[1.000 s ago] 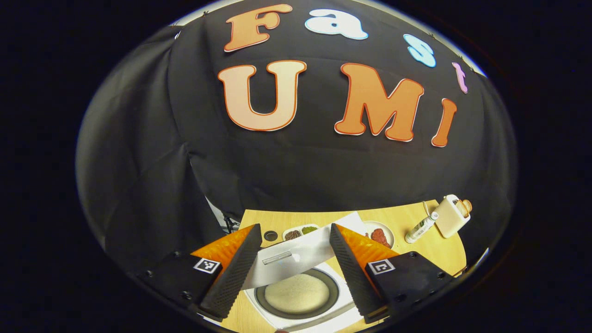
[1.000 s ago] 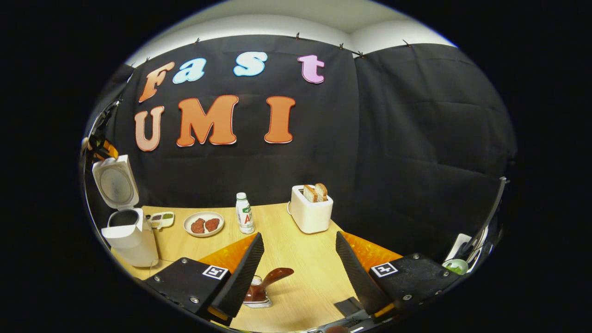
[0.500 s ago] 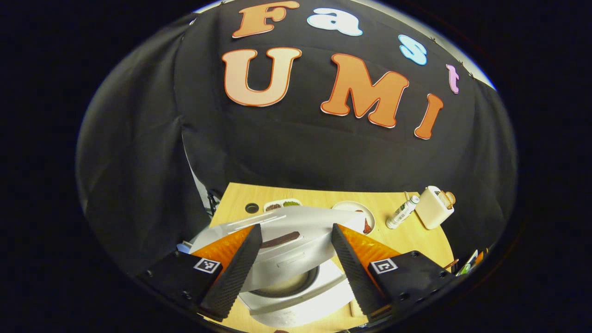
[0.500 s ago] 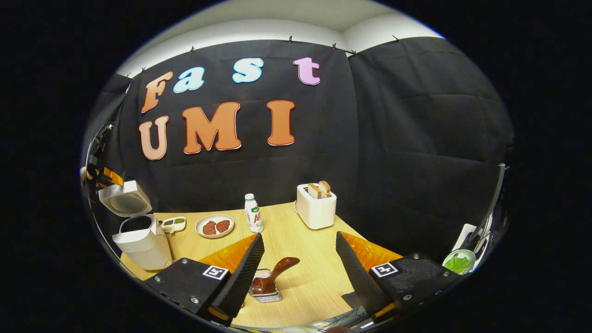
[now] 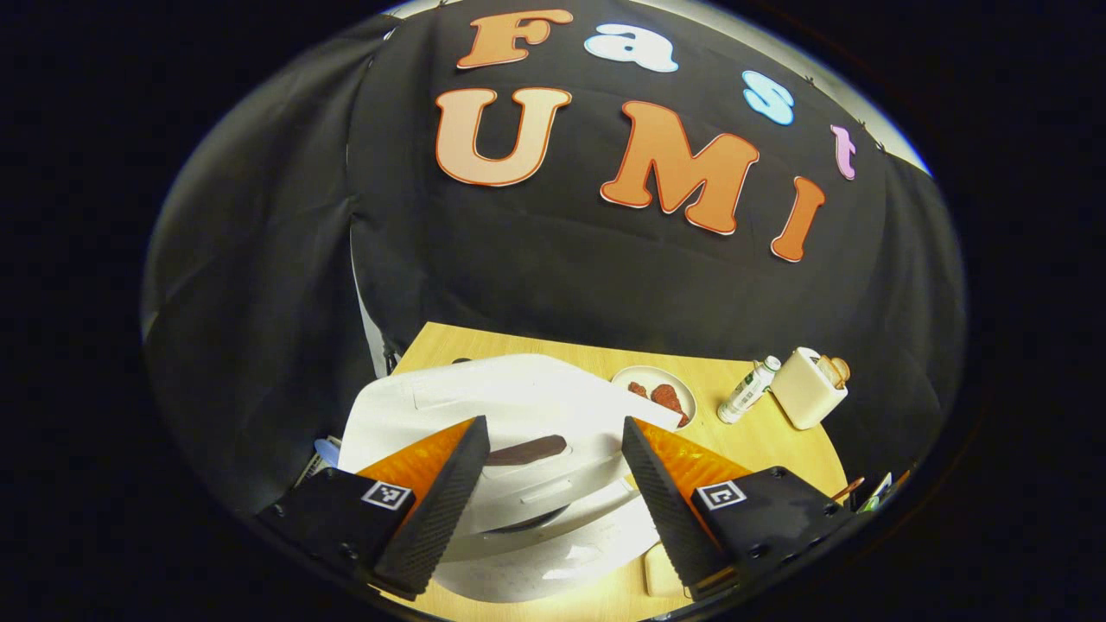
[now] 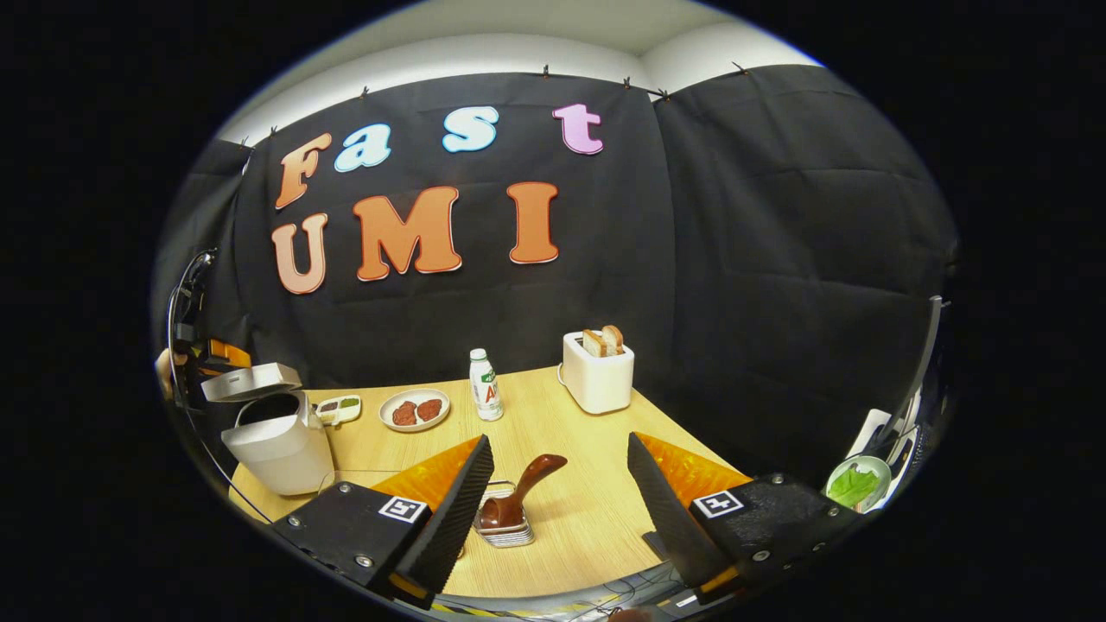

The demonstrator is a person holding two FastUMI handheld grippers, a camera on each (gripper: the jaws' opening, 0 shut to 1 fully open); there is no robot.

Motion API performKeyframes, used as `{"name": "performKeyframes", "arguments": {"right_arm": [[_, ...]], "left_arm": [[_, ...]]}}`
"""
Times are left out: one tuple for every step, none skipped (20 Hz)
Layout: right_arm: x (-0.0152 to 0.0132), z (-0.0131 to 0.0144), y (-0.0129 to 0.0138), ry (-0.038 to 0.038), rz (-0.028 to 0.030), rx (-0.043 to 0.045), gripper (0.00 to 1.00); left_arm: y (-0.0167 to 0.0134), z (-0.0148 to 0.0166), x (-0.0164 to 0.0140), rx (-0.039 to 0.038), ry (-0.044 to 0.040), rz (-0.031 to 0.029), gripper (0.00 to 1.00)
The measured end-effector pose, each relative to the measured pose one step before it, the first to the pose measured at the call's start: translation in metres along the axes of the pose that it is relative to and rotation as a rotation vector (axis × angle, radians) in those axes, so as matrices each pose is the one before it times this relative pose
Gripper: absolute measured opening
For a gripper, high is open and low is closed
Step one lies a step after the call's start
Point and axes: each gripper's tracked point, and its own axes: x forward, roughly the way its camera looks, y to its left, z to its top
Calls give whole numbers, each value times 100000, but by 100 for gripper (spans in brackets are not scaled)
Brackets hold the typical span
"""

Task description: Close the left gripper, press the button to open the rice cooker; take a wooden spoon from the chopstick holder with the right hand, scoop a spoonful of rice and pour it into the rice cooker, then put the wooden spoon back into the chopstick holder.

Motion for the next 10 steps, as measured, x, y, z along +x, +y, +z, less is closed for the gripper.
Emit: {"name": "performKeyframes", "arguments": {"right_arm": [[-207, -219, -161, 467, -62, -21, 96], [-170, -186, -117, 420, -96, 357, 96], [-45, -136, -194, 213, -215, 707, 96], [-121, -47, -166, 174, -97, 690, 96], [-78, 78, -97, 172, -289, 390, 96], [-42, -20, -191, 26, -420, 42, 96], [-11, 33, -180, -64, -355, -146, 96], [21, 140, -108, -186, -279, -94, 96], [2, 62, 3, 14, -48, -69, 96], [4, 54, 35, 217, 75, -130, 96]], "left_arm": [[99, -801, -3, -2865, 1364, 255, 100], [99, -725, -10, -1943, 1278, -114, 100], [142, -1046, 326, -349, 1340, 232, 100], [285, -822, 179, 1009, 879, 755, 100], [-33, -751, 278, 1389, 587, 631, 100], [67, -596, 210, 649, 699, 776, 100], [8, -358, 216, -83, 327, 734, 99], [145, -156, 126, -608, -219, 597, 99], [201, -181, 111, -717, -1072, 622, 99], [86, 52, 122, -824, -1506, 615, 99]]}}
